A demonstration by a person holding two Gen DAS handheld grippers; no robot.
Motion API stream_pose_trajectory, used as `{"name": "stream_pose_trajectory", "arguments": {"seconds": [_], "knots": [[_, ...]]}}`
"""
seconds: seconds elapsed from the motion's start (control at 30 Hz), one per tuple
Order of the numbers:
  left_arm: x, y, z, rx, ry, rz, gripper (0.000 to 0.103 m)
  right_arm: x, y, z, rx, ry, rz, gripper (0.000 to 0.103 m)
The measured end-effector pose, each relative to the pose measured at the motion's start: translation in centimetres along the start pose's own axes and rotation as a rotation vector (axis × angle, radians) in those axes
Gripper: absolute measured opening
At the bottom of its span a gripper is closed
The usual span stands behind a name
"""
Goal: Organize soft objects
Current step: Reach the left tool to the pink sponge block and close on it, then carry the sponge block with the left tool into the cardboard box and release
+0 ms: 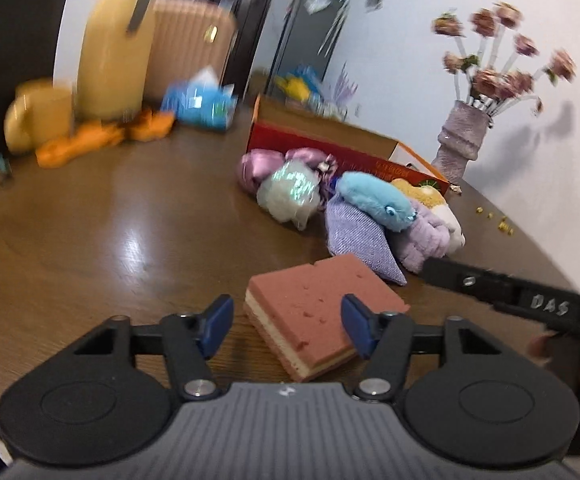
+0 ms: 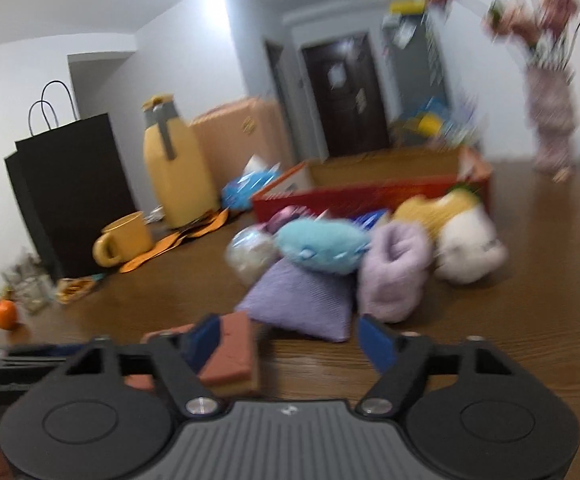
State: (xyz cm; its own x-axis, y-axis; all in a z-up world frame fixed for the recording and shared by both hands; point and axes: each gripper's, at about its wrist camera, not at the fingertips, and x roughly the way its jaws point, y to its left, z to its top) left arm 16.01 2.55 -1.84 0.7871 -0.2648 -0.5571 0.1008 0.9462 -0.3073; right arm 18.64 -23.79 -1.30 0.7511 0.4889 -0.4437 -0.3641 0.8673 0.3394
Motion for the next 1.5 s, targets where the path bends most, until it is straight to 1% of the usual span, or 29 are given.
{"name": "stream_pose_trajectory", "arguments": {"seconds": [0.03,0.07,0.1,0.17,0.2,0.27,0.4,0.47,0.57,0.7,0.77,0.83,0.93,1.0,1.1,1.17,1.23,1.3,1.33,1.43,1.5], "knots": [[0.5,0.4,0.3,-0.029,0.026,-0.014,0.044,0.9,0.0,0.3,0.003,0.027,0.028,0.057],[1.0,0.9,0.6,-0.063,0.056,-0.034,0.042,1.8,0.2,0.5,0.005,0.052,0.043,0.049],[1.4,1.4,0.7,-0.094,0.075,-0.056,0.042,2.8,0.4,0.6,0.008,0.083,0.045,0.044],[1.9,2.2,0.9,-0.146,0.101,-0.094,0.04,4.2,0.9,0.5,0.009,0.13,0.065,0.024],[1.9,2.4,1.0,-0.158,0.103,-0.095,0.039,4.4,1.1,0.5,0.011,0.132,0.08,0.022],[2.0,2.7,1.1,-0.168,0.106,-0.101,0.039,4.6,1.3,0.4,0.015,0.142,0.09,0.021],[2.1,3.1,0.9,-0.2,0.107,-0.112,0.038,4.5,0.3,0.2,0.092,0.172,0.116,0.02],[1.7,2.8,0.8,-0.193,0.111,-0.117,0.037,3.6,0.3,-0.2,0.101,0.175,0.109,0.02],[1.1,2.1,0.4,-0.178,0.122,-0.13,0.036,1.7,0.9,-1.3,0.103,0.159,0.075,0.02],[-0.2,0.6,-0.3,-0.139,0.111,-0.157,0.034,-1.6,1.0,-2.7,0.128,0.112,0.045,0.02],[-1.0,-0.4,-0.5,-0.11,0.089,-0.173,0.034,-3.1,1.0,-2.9,0.132,0.077,0.036,0.02],[-1.7,-1.3,-0.3,-0.085,0.061,-0.187,0.034,-4.2,1.1,-2.8,0.133,0.041,0.029,0.02],[-2.1,-2.4,1.1,-0.05,0.009,-0.196,0.034,-5.4,1.4,-1.7,0.103,-0.02,0.016,0.02],[-1.7,-3.0,2.6,-0.047,-0.017,-0.206,0.034,-5.6,1.5,-0.4,0.082,-0.057,0.005,0.02],[-0.3,-3.8,6.0,-0.025,-0.057,-0.238,0.033,-5.0,1.0,3.3,0.065,-0.111,-0.013,0.02],[1.3,-4.5,9.2,0.02,-0.093,-0.251,0.033,-3.9,0.4,6.2,0.05,-0.143,-0.021,0.02],[3.5,-5.1,13.0,0.047,-0.102,-0.254,0.033,-2.0,-0.5,9.9,0.049,-0.159,-0.036,0.02],[6.0,-5.4,17.0,0.069,-0.113,-0.245,0.033,0.6,-1.6,13.8,0.047,-0.166,-0.036,0.02],[7.6,-5.5,19.3,0.062,-0.102,-0.235,0.033,2.6,-2.7,16.4,0.066,-0.148,-0.023,0.02],[13.4,-5.3,25.0,0.1,-0.076,-0.197,0.033,8.8,-5.7,22.1,0.132,-0.093,-0.009,0.02],[18.2,-4.6,27.8,0.096,-0.029,-0.155,0.033,13.6,-7.4,25.0,0.155,-0.038,-0.027,0.02]]}}
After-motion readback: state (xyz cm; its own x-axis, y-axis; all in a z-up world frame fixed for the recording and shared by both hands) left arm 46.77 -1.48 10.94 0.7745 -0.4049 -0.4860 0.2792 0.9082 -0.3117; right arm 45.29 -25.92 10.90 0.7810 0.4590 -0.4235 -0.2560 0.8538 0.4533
